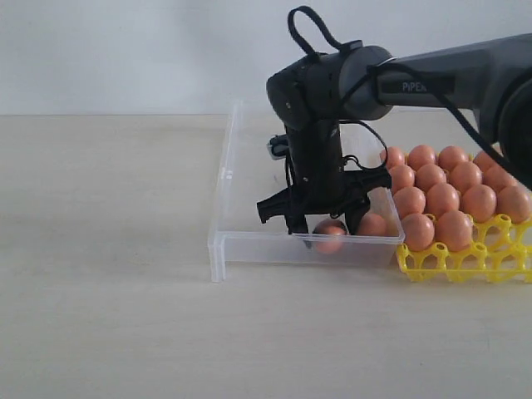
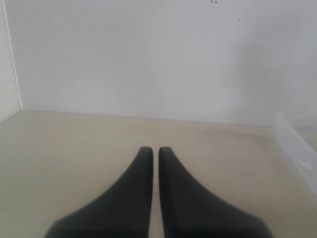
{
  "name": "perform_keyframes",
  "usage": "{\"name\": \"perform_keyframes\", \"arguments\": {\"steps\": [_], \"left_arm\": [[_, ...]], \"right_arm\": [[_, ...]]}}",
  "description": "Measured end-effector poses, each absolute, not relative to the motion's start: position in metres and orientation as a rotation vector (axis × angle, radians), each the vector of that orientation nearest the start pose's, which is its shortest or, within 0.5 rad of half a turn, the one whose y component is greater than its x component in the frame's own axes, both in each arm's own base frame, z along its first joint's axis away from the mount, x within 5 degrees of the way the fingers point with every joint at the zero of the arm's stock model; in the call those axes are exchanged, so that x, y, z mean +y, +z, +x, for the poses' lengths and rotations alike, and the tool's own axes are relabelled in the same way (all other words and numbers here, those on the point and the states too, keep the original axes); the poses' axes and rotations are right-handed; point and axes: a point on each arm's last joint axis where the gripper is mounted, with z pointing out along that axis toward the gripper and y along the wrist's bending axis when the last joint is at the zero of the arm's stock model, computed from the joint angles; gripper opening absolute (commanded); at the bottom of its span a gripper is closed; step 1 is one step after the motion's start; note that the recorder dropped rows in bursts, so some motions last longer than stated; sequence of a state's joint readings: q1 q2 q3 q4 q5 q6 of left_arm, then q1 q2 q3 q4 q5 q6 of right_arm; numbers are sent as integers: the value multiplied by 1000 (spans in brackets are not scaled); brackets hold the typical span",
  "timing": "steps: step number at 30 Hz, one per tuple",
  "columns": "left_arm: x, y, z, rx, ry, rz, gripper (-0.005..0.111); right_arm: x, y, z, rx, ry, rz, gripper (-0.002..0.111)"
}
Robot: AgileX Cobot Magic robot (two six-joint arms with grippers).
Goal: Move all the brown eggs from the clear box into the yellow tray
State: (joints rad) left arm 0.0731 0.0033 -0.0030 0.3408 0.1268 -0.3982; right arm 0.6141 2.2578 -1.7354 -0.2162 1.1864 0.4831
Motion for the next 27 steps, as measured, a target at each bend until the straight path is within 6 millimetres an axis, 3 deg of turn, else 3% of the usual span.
{"name": "perform_keyframes", "arguments": {"steps": [5, 11, 16, 27], "left_arm": [[8, 203, 56, 1598, 44, -139, 4], [8, 203, 56, 1598, 44, -139, 4], [8, 203, 56, 1598, 44, -139, 4], [7, 203, 56, 1599, 26, -121, 4]], "right_arm": [[246, 145, 370, 2994, -320, -283, 57], [250, 143, 375, 3025, -66, 42, 57], [259, 144, 380, 2933, 38, 232, 57], [262, 146, 382, 2886, 53, 281, 57]]}}
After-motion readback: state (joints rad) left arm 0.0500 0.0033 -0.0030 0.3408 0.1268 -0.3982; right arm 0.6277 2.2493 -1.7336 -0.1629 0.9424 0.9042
